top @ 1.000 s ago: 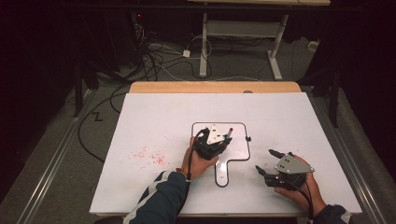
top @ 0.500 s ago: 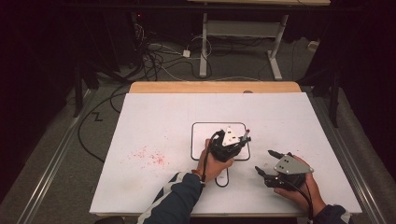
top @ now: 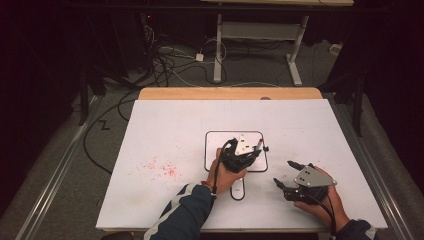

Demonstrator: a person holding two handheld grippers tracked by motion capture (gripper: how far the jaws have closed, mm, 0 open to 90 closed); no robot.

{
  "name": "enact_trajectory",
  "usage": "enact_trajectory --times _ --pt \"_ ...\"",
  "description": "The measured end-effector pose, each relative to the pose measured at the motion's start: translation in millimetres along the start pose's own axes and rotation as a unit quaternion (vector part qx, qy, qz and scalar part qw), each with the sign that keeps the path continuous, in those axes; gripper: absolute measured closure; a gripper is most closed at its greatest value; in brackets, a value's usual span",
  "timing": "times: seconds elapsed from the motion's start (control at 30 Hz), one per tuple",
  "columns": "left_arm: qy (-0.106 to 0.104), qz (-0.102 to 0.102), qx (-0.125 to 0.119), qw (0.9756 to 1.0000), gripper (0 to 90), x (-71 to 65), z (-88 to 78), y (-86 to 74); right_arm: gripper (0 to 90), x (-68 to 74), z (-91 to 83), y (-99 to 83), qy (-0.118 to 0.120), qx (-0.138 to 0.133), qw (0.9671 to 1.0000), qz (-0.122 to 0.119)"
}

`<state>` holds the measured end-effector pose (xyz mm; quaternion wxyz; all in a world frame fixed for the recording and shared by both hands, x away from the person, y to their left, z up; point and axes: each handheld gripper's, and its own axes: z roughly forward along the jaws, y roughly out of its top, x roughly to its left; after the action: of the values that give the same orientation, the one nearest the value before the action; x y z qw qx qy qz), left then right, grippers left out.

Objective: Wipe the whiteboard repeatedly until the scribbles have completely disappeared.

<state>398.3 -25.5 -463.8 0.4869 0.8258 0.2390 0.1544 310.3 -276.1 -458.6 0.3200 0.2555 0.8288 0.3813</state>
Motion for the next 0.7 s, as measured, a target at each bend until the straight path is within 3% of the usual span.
enact_trajectory --times 0.33,0.43,0.6,0.7 --pt "0.007 -0.012 0.002 0.9999 78.9 13.4 -30.9 -18.6 28.5 2.4 1.9 0.9 0.001 0.003 1.0 -0.003" --pt "0.008 -0.015 0.0 0.9999 78.9 12.1 -30.2 -18.7 28.5 2.3 2.7 0.6 0.001 0.005 1.0 -0.003" --pt "-0.01 -0.01 -0.011 0.9998 78.9 -0.7 -19.7 -15.2 28.5 3.5 3.0 1.2 0.002 0.004 1.0 -0.004" --pt "-0.009 0.01 -0.006 0.9999 78.9 -7.1 -16.7 -12.4 28.5 3.3 3.1 0.3 0.003 0.006 1.0 -0.004"
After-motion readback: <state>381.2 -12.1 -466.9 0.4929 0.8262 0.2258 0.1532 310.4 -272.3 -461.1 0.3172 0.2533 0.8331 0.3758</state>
